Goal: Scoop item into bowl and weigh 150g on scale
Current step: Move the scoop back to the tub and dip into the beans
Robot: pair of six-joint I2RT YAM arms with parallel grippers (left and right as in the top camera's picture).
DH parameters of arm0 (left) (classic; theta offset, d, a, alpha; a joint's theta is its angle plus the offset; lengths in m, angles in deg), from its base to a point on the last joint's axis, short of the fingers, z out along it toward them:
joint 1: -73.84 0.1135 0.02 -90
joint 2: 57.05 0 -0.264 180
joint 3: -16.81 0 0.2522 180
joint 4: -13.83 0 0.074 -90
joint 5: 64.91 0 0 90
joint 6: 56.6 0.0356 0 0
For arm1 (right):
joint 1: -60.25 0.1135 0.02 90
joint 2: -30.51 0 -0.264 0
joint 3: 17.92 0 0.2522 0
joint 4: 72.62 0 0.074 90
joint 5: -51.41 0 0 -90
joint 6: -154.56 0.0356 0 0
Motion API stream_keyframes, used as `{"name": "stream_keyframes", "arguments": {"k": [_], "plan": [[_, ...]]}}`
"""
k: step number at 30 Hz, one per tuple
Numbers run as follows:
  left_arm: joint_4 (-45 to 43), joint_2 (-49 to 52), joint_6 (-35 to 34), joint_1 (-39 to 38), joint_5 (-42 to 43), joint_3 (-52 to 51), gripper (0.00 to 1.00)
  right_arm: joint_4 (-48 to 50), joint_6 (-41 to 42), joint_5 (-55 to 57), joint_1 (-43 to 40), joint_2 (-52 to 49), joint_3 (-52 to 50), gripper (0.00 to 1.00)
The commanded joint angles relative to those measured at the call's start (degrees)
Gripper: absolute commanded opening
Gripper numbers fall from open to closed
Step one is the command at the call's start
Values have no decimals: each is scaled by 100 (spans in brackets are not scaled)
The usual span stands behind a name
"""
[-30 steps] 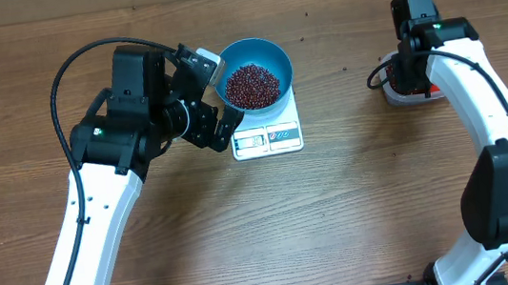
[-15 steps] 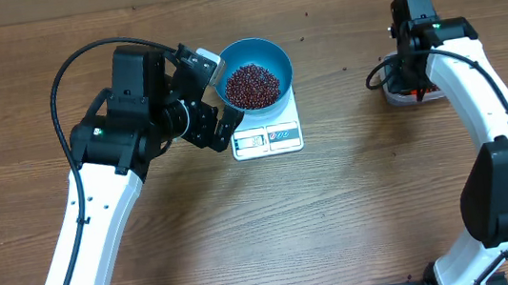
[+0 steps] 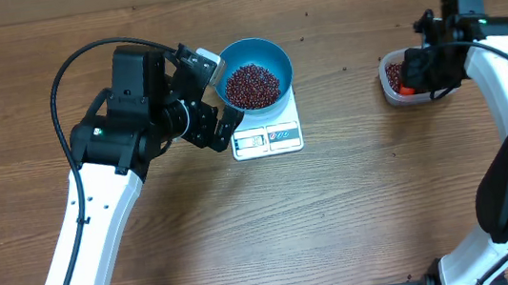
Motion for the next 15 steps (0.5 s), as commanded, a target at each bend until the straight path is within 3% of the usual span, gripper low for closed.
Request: {"name": "stream_keyframes", "arguments": {"k": [1, 15], "plan": [[-26, -42, -83, 9, -42, 131, 100, 85, 17, -984, -160, -15, 81, 4], [-26, -42, -83, 9, -42, 131, 100, 192, -28, -1871, -1091, -15, -2, 4]]}}
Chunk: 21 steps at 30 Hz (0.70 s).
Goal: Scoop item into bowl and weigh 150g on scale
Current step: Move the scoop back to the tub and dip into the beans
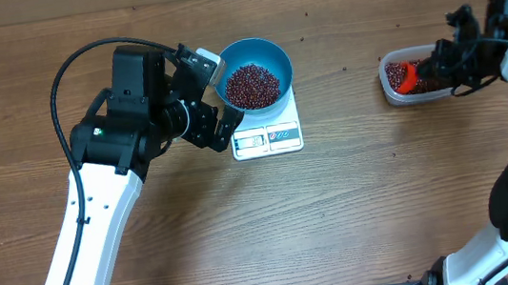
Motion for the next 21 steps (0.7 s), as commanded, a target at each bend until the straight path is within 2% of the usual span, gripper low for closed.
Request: {"name": "stream_keyframes", "arguments": {"k": [1, 21], "plan": [[-26, -39, -83, 9, -42, 131, 100, 37, -28, -479, -203, -15, -37, 4], [-26, -39, -83, 9, -42, 131, 100, -186, -188, -2564, -1381, -15, -184, 4]]}}
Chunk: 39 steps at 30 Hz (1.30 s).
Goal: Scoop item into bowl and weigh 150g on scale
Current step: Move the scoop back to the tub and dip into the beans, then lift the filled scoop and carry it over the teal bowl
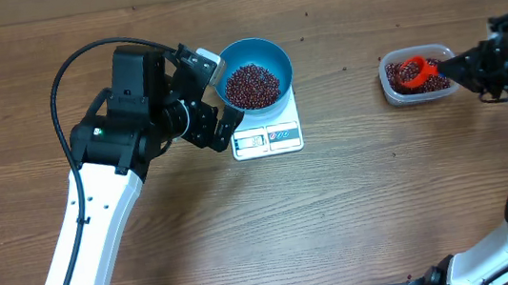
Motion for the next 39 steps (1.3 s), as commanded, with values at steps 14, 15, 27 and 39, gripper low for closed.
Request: {"name": "stream_keyframes", "arguments": {"k": [14, 15, 27, 39], "plan": [[-26, -39, -83, 9, -42, 131, 99, -675, -1252, -2345, -229, -13, -20, 4], [-26, -39, -83, 9, -42, 133, 99, -682, -1255, -2363, -151, -13, -20, 4], [-26, -39, -83, 9, -42, 131, 100, -444, -1241, -2387, 1340, -13, -7, 4], [-26, -39, -83, 9, -39, 131, 99, 739, -66, -1366, 2817, -13, 33, 4]]}}
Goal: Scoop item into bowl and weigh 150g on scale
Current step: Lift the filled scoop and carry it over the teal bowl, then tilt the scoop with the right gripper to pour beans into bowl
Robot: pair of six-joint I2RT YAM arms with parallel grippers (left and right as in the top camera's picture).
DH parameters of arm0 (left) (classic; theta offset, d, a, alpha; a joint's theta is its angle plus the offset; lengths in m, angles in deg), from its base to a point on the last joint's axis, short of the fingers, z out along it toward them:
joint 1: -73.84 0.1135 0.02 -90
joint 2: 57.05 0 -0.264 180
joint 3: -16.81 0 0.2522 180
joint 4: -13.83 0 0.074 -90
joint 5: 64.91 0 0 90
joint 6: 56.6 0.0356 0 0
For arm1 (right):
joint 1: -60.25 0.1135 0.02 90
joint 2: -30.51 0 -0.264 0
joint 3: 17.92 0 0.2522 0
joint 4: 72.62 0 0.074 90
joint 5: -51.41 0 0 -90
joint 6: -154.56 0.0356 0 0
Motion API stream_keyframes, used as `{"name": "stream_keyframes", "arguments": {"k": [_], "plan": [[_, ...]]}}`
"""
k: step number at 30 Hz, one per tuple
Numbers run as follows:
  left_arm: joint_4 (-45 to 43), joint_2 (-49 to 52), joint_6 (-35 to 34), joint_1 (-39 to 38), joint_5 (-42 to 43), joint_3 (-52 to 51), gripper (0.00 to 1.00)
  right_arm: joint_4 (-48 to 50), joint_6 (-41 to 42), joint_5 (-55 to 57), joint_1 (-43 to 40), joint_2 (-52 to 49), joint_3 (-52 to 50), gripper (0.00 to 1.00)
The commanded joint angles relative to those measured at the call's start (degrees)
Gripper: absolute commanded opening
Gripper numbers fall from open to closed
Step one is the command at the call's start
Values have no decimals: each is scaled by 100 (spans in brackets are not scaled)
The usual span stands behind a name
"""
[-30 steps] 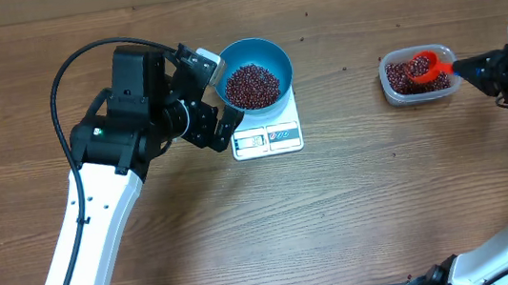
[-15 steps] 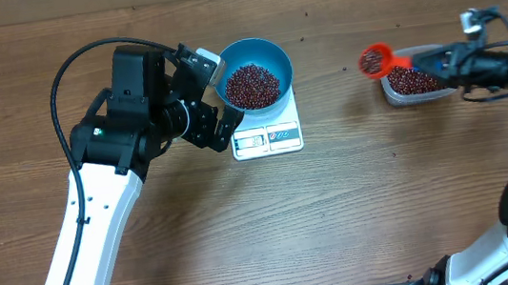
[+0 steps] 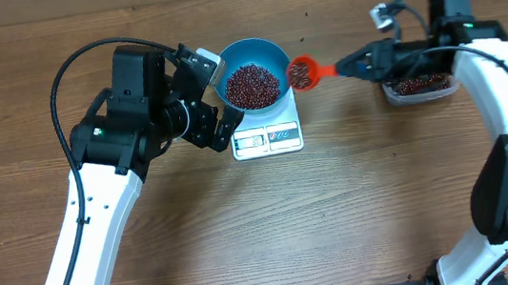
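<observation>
A blue bowl [image 3: 274,52] partly filled with red beans [image 3: 253,84] stands on a white scale [image 3: 284,137]. My left gripper [image 3: 221,93] sits against the bowl's left side with its fingers spread apart. My right gripper [image 3: 371,57] is shut on the handle of an orange scoop [image 3: 302,73]. The scoop head carries beans and hovers just at the bowl's right rim. A clear tub of beans [image 3: 416,88] lies to the right, partly hidden under my right arm.
The scale's display [image 3: 250,142] faces the table's front edge. A few stray beans dot the wooden table [image 3: 357,207] behind the bowl. My left arm [image 3: 98,208] crosses the left half of the table.
My right gripper has moved left from the tub, and the scoop, now loaded with beans, is at the bowl's right rim. The left arm, bowl and scale stand as before.
My right gripper was over the tub with the scoop down in the beans. It then stood further right, the scoop head still in the tub among the beans. Now the filled scoop is out of the tub and beside the bowl on the scale.
</observation>
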Motion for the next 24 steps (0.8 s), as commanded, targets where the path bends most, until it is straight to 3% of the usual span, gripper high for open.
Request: {"name": "stream_keyframes", "arguments": {"k": [1, 12, 24], "plan": [[-26, -39, -83, 9, -42, 131, 100, 197, 525, 542, 308, -11, 44, 4], [-26, -39, -85, 9, -42, 131, 100, 662, 1563, 2684, 1303, -2, 431, 4], [-26, -39, -83, 9, -42, 131, 99, 616, 1727, 3799, 1919, -2, 1217, 4]]}}
